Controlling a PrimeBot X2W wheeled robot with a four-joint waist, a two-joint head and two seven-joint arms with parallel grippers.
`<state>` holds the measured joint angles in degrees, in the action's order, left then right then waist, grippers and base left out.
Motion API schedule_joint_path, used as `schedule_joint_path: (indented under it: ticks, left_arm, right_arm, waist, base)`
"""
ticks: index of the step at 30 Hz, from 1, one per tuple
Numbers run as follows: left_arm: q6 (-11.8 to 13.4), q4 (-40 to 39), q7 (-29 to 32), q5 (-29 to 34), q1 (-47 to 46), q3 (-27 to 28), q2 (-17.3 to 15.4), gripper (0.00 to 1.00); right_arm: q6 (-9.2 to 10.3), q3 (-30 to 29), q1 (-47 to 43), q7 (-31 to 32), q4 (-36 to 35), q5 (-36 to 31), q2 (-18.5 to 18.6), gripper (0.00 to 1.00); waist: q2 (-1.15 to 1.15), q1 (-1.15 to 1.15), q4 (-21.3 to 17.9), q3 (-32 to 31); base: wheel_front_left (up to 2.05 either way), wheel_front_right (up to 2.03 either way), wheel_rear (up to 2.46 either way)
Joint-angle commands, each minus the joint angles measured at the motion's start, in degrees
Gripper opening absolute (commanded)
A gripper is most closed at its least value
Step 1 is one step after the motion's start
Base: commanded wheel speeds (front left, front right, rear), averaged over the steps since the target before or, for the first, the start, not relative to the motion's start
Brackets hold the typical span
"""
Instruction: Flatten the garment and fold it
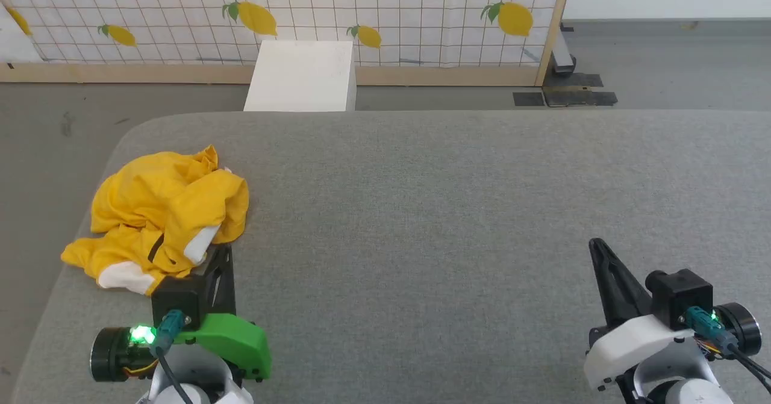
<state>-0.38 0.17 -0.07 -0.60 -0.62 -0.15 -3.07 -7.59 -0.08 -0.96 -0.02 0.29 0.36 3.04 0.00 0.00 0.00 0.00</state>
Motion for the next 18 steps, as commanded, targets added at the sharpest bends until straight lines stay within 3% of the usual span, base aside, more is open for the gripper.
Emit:
schedule_joint_path:
  ticks: [1, 18]
  left_arm:
    - [0.4, -0.2, 0.1, 0.6, 0.6, 0.1, 0.2, 0.00]
    - [0.4, -0.2, 0.1, 0.6, 0.6, 0.1, 0.2, 0.00]
  right_arm:
    - [0.10, 0.1, 1.0, 0.0, -0.3, -0.4, -0.2, 0.00]
    - [0.10, 0.1, 1.0, 0.0, -0.3, -0.4, -0.2, 0.00]
  waist:
    - [0.00, 0.00, 0.0, 0.0]
    - [0.00, 0.00, 0.0, 0.0]
  base:
    - [0.00, 0.00, 0.00]
    - [0.00, 0.00, 0.00]
